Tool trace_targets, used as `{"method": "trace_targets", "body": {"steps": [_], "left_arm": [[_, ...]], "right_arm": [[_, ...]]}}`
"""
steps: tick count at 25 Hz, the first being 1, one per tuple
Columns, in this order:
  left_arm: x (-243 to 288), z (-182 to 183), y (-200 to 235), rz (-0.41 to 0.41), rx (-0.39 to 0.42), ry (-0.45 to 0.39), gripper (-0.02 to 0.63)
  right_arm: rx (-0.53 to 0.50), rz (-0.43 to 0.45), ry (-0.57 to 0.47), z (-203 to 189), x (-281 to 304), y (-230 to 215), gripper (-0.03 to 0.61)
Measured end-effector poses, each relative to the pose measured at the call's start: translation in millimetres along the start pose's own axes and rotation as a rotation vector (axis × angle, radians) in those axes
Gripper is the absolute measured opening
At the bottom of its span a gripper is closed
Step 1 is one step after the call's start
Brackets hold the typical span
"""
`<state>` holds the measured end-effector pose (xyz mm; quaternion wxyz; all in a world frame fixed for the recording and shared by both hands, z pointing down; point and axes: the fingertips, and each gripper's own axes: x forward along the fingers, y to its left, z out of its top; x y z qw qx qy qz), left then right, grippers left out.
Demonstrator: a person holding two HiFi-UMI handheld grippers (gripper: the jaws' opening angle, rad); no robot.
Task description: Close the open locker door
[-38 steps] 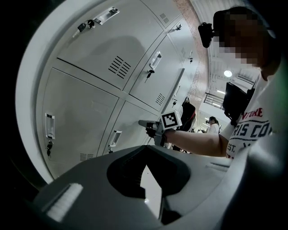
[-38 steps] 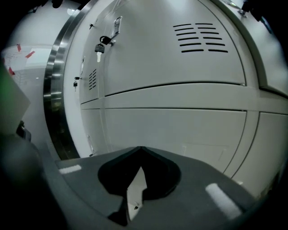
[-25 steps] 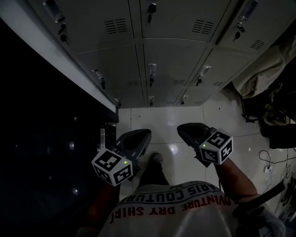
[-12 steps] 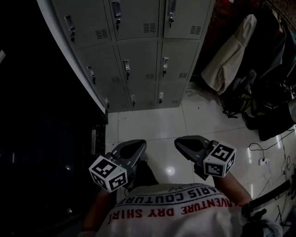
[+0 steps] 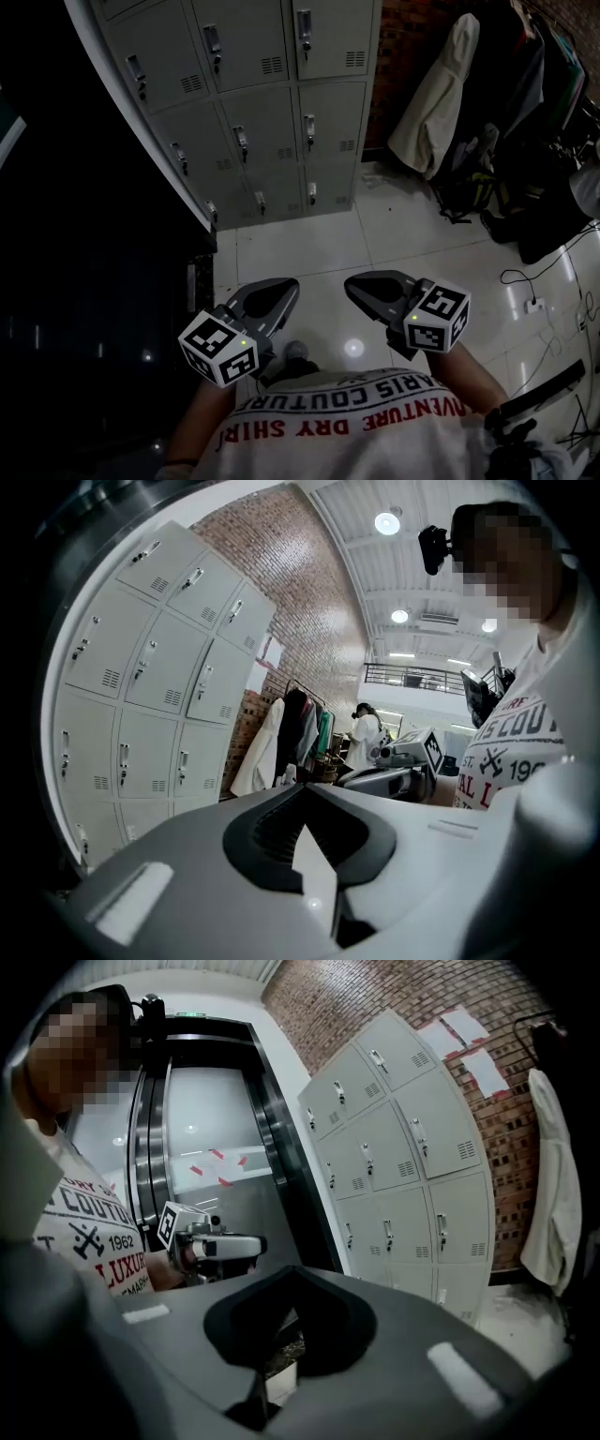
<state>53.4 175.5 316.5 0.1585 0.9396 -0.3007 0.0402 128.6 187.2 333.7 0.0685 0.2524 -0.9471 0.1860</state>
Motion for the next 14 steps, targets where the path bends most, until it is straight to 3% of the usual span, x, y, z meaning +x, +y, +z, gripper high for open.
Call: {"method": "trace_targets", "body": {"steps": [14], "left_arm": [[-11, -7, -26, -0.014, 0.040, -0.001, 0.005]], "right_arm": [[-0.048, 0.022, 0.013, -5, -6, 29, -0.003]]}}
